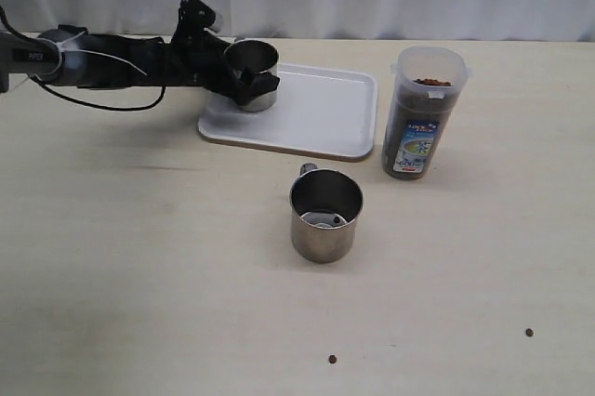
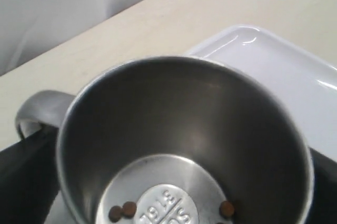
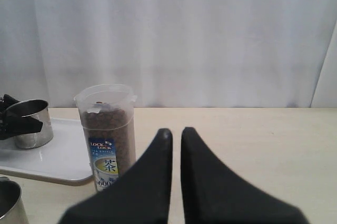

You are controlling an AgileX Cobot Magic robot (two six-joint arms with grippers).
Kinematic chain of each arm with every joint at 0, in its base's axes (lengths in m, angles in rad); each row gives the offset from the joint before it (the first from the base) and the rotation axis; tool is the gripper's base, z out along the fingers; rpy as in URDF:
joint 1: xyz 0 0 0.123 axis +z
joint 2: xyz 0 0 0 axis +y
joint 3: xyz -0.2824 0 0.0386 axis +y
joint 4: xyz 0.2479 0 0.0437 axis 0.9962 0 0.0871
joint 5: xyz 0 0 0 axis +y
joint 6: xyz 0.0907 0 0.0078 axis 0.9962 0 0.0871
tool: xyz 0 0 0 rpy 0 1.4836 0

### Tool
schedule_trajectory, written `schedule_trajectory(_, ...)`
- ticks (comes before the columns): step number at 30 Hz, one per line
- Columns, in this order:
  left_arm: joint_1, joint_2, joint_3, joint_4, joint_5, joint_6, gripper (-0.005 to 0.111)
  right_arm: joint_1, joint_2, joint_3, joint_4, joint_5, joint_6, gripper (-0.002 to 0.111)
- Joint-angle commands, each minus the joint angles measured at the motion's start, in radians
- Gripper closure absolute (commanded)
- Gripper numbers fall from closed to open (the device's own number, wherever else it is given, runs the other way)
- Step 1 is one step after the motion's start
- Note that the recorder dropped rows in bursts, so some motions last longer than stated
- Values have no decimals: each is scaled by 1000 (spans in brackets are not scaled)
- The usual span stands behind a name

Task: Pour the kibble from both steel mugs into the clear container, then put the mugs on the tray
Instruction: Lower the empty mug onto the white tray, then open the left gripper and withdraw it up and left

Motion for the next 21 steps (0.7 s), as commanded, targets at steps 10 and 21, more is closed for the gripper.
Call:
schedule_trajectory(10,1,-149,-5,296,31,-234,27,-4,-4,4,-1,-10,1,104)
schedule_trajectory(21,46,-371,-5,844,2,-998,36,-4,-4,4,-1,-10,1,104)
